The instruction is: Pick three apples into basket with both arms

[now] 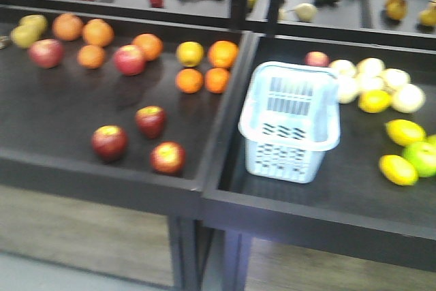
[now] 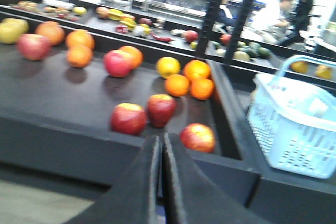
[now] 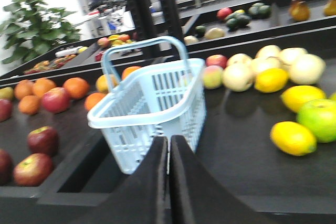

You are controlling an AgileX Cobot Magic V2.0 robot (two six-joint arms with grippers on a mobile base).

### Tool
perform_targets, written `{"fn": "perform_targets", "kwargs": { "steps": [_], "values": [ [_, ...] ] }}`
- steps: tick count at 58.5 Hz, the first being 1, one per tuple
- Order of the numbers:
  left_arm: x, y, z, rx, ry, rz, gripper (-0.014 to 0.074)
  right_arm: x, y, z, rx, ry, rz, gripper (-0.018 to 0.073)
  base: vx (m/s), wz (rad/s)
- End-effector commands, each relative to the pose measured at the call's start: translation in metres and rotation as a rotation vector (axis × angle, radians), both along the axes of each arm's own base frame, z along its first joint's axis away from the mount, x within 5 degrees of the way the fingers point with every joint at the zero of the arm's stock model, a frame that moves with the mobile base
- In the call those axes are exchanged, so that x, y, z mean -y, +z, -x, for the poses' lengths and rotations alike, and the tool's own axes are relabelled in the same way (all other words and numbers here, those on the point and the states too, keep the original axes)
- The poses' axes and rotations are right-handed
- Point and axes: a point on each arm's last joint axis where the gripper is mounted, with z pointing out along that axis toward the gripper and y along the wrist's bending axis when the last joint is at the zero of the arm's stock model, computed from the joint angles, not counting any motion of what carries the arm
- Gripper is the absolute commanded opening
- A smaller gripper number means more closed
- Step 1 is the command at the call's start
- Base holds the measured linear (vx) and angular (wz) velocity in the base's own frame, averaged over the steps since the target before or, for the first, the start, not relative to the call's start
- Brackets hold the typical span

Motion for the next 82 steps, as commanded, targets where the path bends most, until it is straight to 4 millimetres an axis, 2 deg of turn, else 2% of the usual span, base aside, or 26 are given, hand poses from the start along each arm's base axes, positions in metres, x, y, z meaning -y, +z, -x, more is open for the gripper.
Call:
{"fn": "perform_targets", "kwargs": {
  "steps": [1, 33, 82],
  "values": [
    [-0.001, 0.0165, 0.0019, 0.117, 0.01, 0.025, -0.0006, -0.0003, 0.0028, 0.0001, 0.073, 0.001, 0.004, -0.0005, 0.1, -0.49],
    [-0.001, 0.0165, 0.0019, 0.117, 0.01, 0.025, -0.0006, -0.0003, 0.0028, 0.0001, 0.073, 0.001, 0.004, -0.0005, 0.1, -0.32],
    [-0.001, 0.0165, 0.0019, 0.117, 0.01, 0.025, -0.0006, -0.0003, 0.0028, 0.0001, 0.073, 0.001, 0.004, -0.0005, 0.11, -0.03]
  ]
}}
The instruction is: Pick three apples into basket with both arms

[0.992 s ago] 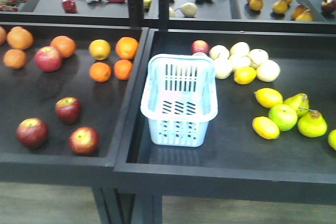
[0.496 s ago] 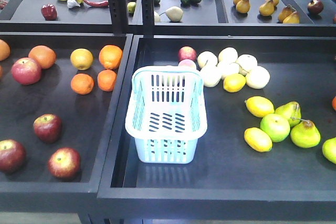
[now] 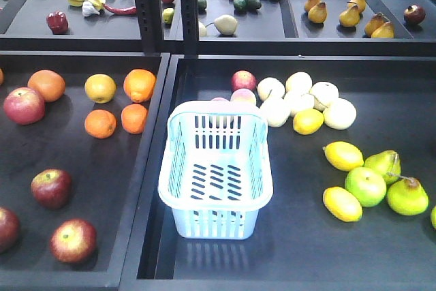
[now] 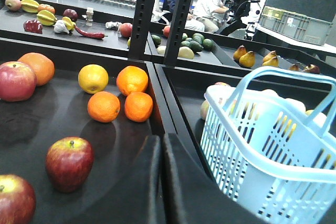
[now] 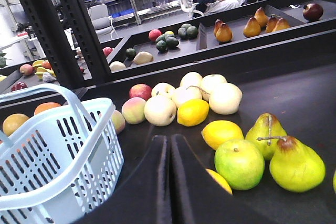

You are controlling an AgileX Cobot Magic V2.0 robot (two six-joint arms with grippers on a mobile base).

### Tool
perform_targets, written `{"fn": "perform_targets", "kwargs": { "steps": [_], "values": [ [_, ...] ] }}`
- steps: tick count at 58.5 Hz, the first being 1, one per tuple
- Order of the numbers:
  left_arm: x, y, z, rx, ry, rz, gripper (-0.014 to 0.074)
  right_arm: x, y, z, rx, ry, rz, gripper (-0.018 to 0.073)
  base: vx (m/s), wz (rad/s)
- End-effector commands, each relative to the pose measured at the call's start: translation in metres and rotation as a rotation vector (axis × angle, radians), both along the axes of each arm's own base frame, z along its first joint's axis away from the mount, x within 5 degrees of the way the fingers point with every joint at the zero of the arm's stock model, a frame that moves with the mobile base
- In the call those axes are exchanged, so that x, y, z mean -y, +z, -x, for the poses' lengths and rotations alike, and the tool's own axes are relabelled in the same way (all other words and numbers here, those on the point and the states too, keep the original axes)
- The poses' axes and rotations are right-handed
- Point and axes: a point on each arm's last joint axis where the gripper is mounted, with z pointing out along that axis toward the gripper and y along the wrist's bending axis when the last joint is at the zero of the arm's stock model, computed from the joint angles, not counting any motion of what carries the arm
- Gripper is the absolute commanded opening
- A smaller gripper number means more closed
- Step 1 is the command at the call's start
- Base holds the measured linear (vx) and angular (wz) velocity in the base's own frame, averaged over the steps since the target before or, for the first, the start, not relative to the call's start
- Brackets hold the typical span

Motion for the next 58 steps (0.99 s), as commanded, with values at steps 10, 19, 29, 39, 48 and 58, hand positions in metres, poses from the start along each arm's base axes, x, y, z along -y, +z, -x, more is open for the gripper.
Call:
{"fn": "perform_targets", "kwargs": {
  "steps": [10, 19, 29, 39, 48, 58],
  "values": [
    [-0.001, 0.0165, 0.0019, 0.117, 0.01, 0.025, -0.0006, -0.0003, 0.0028, 0.0001, 0.073, 0.001, 0.004, -0.0005, 0.1, -0.02],
    [-0.001, 0.0165, 0.0019, 0.117, 0.01, 0.025, -0.0006, -0.0003, 0.0028, 0.0001, 0.073, 0.001, 0.004, -0.0005, 0.08, -0.05],
    [-0.001, 0.0165, 0.0019, 0.117, 0.01, 0.025, -0.0006, -0.0003, 0.0028, 0.0001, 0.073, 0.001, 0.004, -0.0005, 0.07, -0.01],
    [-0.001, 0.0165, 0.0019, 0.117, 0.01, 0.025, -0.0006, -0.0003, 0.0028, 0.0001, 0.073, 0.001, 0.004, -0.0005, 0.06, -0.02],
    [-0.001, 0.0165, 0.0019, 0.117, 0.01, 0.025, -0.0006, -0.0003, 0.0028, 0.0001, 0.073, 0.001, 0.004, -0.0005, 0.04, -0.02],
    [-0.001, 0.0165, 0.0019, 0.117, 0.01, 0.025, -0.0006, -0.0003, 0.0028, 0.0001, 0.073, 0.001, 0.004, -0.0005, 0.02, -0.02]
  ]
}}
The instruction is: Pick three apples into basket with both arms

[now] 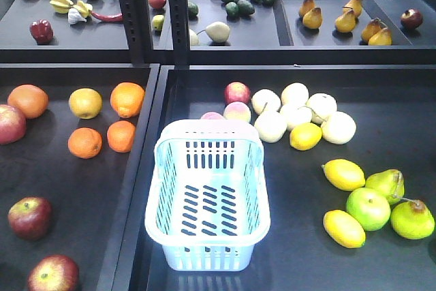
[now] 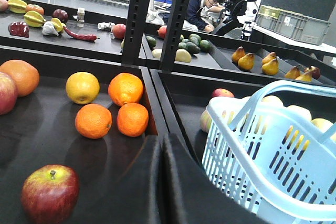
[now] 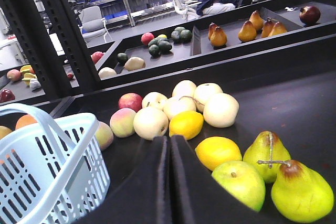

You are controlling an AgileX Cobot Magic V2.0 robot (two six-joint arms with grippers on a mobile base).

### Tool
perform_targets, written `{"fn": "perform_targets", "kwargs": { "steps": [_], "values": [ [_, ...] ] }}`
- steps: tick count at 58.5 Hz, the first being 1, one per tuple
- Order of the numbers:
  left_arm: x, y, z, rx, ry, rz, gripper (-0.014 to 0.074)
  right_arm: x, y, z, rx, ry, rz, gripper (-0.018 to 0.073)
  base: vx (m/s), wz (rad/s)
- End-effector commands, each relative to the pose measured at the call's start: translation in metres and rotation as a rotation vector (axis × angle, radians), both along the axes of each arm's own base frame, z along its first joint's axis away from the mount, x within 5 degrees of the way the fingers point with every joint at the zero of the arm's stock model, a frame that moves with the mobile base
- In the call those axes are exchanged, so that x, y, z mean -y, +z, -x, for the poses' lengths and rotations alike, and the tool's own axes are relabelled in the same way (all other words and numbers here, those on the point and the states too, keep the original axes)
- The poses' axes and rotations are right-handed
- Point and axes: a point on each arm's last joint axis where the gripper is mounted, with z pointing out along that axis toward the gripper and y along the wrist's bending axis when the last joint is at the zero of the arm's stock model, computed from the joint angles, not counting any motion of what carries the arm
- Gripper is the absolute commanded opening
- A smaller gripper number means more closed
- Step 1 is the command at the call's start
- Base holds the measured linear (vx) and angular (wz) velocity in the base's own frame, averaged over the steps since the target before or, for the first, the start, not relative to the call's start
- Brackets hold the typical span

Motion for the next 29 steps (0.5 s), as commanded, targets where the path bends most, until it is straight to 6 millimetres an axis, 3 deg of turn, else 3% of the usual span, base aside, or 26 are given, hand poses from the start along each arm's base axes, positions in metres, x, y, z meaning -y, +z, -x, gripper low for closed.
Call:
{"fn": "perform_targets", "kwargs": {
  "steps": [1, 29],
  "values": [
    [-0.001, 0.0165, 0.0019, 0.117, 0.01, 0.025, -0.0006, -0.0003, 0.0028, 0.0001, 0.073, 0.001, 0.004, -0.0005, 0.01, -0.01],
    [-0.001, 0.0165, 0.0019, 0.117, 0.01, 0.025, -0.0006, -0.0003, 0.0028, 0.0001, 0.073, 0.001, 0.004, -0.0005, 0.0, -0.01]
  ]
}}
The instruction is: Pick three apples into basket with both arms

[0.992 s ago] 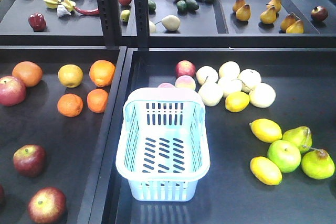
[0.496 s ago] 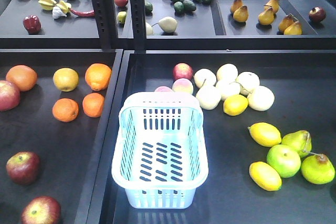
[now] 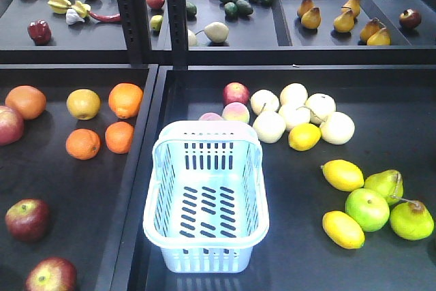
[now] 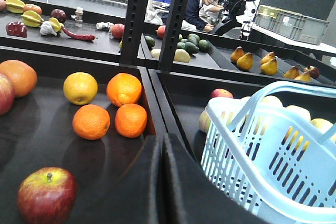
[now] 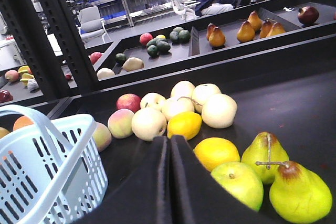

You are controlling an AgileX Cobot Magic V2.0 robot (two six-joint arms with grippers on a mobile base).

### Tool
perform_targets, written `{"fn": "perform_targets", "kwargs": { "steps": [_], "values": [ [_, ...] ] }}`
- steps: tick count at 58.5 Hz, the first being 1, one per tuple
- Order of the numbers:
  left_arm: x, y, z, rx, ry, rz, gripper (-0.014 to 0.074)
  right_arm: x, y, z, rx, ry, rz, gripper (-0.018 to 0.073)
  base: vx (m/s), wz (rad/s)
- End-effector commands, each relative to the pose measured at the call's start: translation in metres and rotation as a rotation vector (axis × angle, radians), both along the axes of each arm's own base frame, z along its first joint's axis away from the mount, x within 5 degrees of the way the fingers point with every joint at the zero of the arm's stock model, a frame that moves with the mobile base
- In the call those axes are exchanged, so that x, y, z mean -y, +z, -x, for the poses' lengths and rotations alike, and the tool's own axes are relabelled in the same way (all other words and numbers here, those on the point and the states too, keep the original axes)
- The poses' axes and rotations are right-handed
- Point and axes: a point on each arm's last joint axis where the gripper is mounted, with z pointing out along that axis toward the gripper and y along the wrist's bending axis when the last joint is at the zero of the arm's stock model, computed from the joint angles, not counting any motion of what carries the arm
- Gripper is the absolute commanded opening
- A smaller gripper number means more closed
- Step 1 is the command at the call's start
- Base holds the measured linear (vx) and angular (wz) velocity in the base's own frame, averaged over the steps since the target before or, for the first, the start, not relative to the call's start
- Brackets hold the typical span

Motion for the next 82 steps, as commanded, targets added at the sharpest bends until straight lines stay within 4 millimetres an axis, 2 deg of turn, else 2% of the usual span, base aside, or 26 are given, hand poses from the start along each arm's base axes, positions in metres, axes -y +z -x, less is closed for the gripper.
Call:
{"fn": "perform_targets", "kwargs": {
  "steps": [1, 62, 77, 82],
  "values": [
    [-0.001, 0.0165, 0.0019, 0.117, 0.01, 0.025, -0.0006, -0.0003, 0.0028, 0.0001, 0.073, 0.001, 0.004, -0.0005, 0.03, -0.04],
    [-0.0011, 0.0173, 0.0019, 0.124, 0.01, 0.025, -0.0006, -0.0003, 0.0027, 0.0001, 0.073, 0.001, 0.004, -0.0005, 0.01, -0.02],
    [-0.001, 0.0198, 0.0021, 0.123, 0.009, 0.266, -0.0006, -0.0003, 0.0027, 0.0001, 0.073, 0.001, 0.004, -0.0005, 0.0, 0.0],
    [-0.002, 0.0238, 0.0024, 0.165, 0.013, 0.291, -0.0006, -0.0003, 0.0027, 0.0001, 0.073, 0.001, 0.004, -0.0005, 0.0, 0.0]
  ]
}}
